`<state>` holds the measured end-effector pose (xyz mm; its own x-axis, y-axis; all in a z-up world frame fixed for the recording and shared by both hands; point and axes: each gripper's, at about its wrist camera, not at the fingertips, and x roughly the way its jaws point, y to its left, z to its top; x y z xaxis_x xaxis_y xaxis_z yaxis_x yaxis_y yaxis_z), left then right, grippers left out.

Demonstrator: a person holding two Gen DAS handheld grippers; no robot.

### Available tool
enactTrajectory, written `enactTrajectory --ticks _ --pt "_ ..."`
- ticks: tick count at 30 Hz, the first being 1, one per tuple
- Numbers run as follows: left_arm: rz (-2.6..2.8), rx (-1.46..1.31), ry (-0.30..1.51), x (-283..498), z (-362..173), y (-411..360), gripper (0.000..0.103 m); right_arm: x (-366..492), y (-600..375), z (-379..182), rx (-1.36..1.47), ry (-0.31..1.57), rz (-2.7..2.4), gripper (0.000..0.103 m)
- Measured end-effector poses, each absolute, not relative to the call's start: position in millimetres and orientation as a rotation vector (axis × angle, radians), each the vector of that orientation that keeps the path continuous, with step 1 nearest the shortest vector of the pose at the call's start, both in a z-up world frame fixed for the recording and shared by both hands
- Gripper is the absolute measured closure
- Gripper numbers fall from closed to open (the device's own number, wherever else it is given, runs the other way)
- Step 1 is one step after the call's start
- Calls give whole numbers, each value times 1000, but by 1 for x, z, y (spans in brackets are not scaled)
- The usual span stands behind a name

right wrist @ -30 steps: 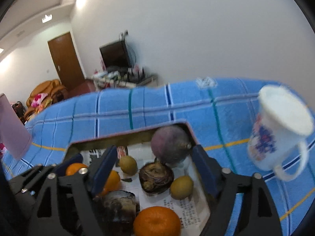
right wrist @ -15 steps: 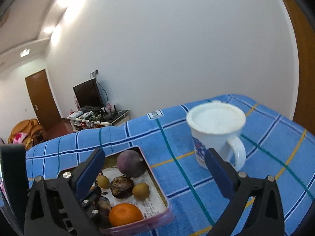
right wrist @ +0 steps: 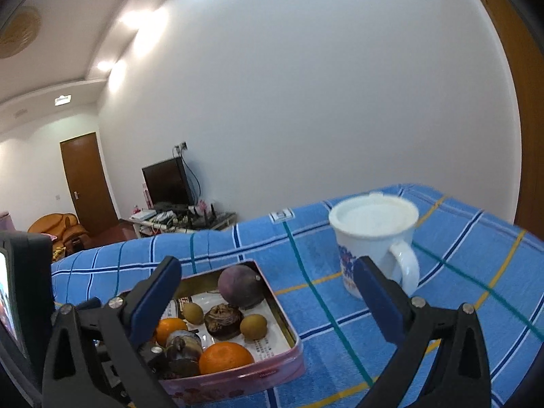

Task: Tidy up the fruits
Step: 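Withdraw both open tools from the tin and hold above it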

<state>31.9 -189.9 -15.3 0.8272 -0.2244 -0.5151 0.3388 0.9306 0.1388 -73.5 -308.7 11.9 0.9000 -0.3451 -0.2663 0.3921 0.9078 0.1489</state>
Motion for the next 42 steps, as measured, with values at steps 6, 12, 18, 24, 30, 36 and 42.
enactTrajectory --ticks 6,12,18,24,30,36,42 --pt "-288 152 461 14 -8 -165 26 -91 -295 17 161 192 -374 0" --pt "-279 141 417 -6 -6 -152 26 -104 -278 20 104 172 -367 0" --pt "-280 134 380 -23 -4 -143 24 -119 -257 20 28 141 -363 0" --pt "-284 137 339 -39 -1 -136 20 -141 -241 25 -27 61 -377 0" --pt "-285 114 305 -49 0 -129 19 -147 -229 25 -68 27 -366 0" --pt "-290 107 294 -53 2 -128 19 -144 -240 22 -31 44 -368 0" --pt "-285 105 293 -53 2 -127 19 -144 -243 21 -17 48 -373 0"
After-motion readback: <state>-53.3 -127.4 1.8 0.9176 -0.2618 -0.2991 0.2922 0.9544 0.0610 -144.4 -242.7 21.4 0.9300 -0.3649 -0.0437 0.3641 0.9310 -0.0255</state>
